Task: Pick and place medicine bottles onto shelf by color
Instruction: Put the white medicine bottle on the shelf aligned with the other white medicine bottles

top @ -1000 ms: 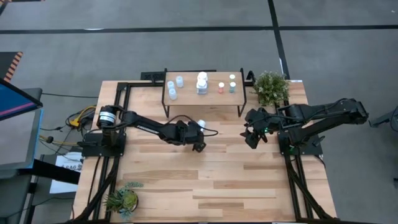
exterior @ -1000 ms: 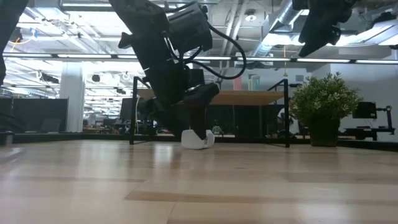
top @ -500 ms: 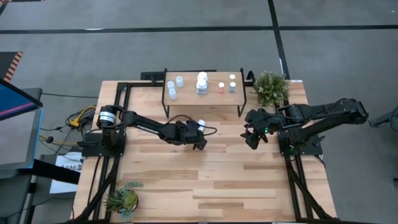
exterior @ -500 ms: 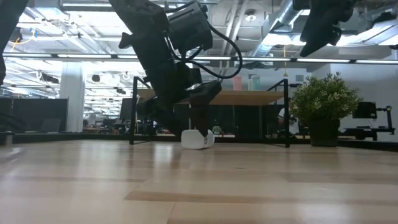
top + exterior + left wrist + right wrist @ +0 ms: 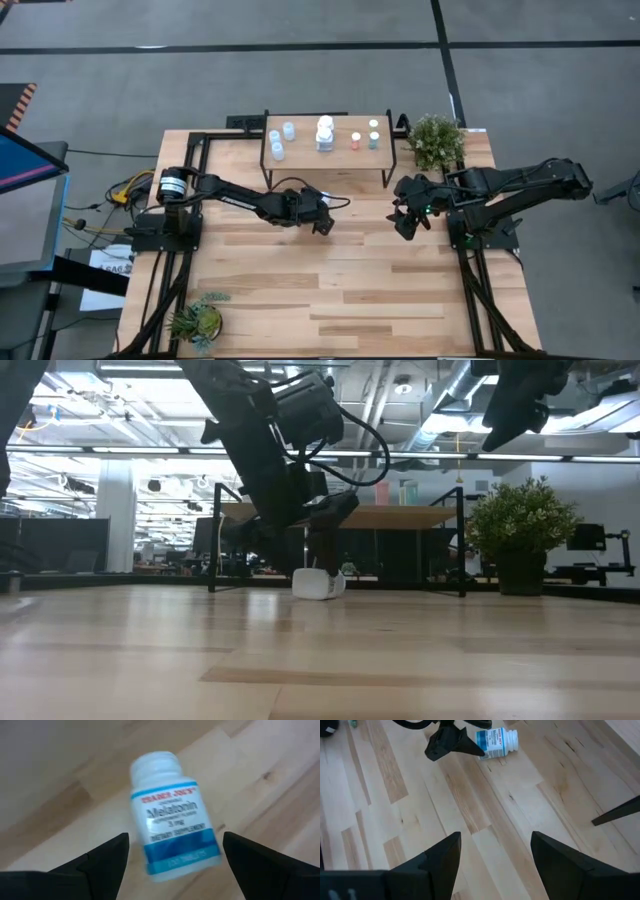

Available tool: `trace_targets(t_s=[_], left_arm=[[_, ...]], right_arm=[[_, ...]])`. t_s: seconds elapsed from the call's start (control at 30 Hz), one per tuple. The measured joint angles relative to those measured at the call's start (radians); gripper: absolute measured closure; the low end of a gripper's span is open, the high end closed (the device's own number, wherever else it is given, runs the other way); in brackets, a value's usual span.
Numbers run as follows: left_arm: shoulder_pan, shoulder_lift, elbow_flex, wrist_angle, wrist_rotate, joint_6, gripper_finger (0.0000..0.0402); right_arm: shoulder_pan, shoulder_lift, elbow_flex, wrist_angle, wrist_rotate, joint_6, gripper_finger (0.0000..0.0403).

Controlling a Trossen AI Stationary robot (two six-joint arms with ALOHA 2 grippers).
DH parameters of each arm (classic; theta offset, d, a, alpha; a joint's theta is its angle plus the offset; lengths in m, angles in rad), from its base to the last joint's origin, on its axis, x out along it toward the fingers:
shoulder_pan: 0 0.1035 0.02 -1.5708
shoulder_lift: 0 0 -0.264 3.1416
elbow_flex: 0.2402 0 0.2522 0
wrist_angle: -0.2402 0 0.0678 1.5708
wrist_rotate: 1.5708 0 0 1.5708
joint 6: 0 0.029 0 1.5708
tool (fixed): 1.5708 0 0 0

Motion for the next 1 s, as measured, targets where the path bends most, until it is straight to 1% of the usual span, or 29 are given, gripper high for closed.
trace_targets(t_s=[0.1,0.17,0.4,0.47,0.53,0.63,0.77,1.0], left_arm=[[0.012,0.0,0.0,0.002,0.039,0.002,0.01],[0.015,0.0,0.0,-0.005,0.055,0.002,0.0115],[-0.002,-0.002,0.001,-0.002,0.096,-0.016,0.0203],[-0.016,-0.002,0.002,-0.002,0.111,-0.017,0.0221],[-0.034,-0.003,0.002,-0.001,0.135,-0.005,0.0224],[-0.071,-0.003,0.002,0.007,0.131,-0.001,0.022],[-0.119,-0.003,0.0,0.052,0.087,-0.002,0.0202],[-0.197,-0.006,0.0,0.183,-0.007,-0.019,0.0218]], right_arm=[[0.0,0.0,0.0,0.0,0.0,0.0,0.0138],[0.0,0.0,0.0,0.0,0.0,0.0,0.0138],[0.0,0.0,0.0,0.0,0.0,0.0,0.0138],[0.0,0.0,0.0,0.0,0.0,0.0,0.0138],[0.0,0.0,0.0,0.0,-0.005,0.0,0.0138],[0.0,0.0,0.0,0.0,-0.024,0.0,0.0138],[0.0,0.0,0.0,0.0,-0.025,0.0,0.0138],[0.0,0.0,0.0,0.0,-0.025,0.0,0.0138]])
